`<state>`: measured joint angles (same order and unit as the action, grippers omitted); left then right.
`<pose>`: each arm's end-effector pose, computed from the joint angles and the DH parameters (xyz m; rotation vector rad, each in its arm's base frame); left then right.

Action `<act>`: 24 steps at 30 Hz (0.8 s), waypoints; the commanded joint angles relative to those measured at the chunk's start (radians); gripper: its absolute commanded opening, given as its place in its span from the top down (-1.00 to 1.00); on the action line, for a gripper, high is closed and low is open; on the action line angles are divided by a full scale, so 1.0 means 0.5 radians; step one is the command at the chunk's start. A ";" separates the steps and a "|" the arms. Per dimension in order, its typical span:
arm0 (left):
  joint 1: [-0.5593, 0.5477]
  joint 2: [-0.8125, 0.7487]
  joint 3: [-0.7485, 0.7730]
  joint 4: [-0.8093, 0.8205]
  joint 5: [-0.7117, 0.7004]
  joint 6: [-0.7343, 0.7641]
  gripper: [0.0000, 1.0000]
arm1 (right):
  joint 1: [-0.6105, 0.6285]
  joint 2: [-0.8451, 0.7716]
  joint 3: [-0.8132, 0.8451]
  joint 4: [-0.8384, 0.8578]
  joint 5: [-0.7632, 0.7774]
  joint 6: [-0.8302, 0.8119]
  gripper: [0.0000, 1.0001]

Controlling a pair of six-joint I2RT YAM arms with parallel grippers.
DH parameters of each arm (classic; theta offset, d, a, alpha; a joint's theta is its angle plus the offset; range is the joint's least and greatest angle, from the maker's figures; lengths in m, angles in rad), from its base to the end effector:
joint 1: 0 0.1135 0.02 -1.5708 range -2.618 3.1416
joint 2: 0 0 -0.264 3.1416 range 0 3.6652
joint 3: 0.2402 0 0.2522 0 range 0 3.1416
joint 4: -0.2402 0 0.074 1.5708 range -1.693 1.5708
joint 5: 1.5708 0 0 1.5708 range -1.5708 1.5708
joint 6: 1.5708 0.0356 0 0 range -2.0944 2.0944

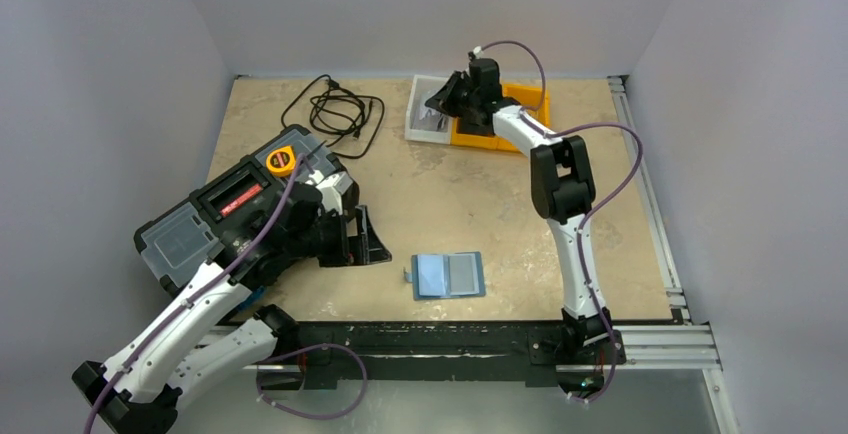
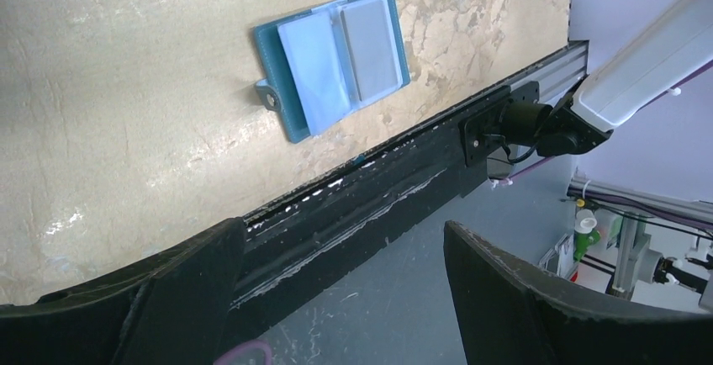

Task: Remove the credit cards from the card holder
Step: Place the credit card in the storage box.

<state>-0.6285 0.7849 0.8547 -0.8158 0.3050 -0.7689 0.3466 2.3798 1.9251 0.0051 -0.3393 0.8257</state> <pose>0.1172 -0.0984 0.3037 -0.0077 2.5183 -1.0028 0.5173 0.1994 0.1953 0.2861 2.1480 1.0557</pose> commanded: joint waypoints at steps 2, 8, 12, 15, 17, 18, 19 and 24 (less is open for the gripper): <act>0.008 -0.024 0.105 -0.056 -0.023 0.048 -0.75 | -0.002 0.131 0.376 -0.148 0.054 -0.029 0.80; 0.007 -0.020 0.103 -0.067 -0.022 0.050 -0.76 | -0.001 0.155 0.459 -0.208 0.059 -0.046 0.33; 0.006 -0.014 0.089 -0.056 -0.026 0.047 -0.75 | -0.002 0.095 0.459 -0.256 0.045 -0.056 0.25; 0.008 0.001 0.080 -0.024 -0.022 0.037 -0.75 | -0.001 -0.016 0.420 -0.330 0.054 -0.074 0.22; -0.003 0.025 0.074 0.012 -0.013 0.035 -0.75 | 0.000 -0.119 0.357 -0.413 0.077 -0.096 0.19; -0.014 0.043 0.077 0.030 -0.025 0.036 -0.75 | 0.000 -0.187 0.305 -0.459 0.097 -0.108 0.18; -0.036 0.066 0.085 0.046 -0.052 0.033 -0.76 | -0.002 -0.263 0.230 -0.500 0.123 -0.114 0.17; -0.340 0.309 0.198 0.087 -0.345 0.003 -0.75 | -0.003 -0.814 -0.407 -0.535 0.173 -0.150 0.13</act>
<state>-0.6949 0.8608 0.8764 -0.8265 0.2466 -0.7662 0.3462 2.2364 1.9068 -0.2302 -0.2920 0.7879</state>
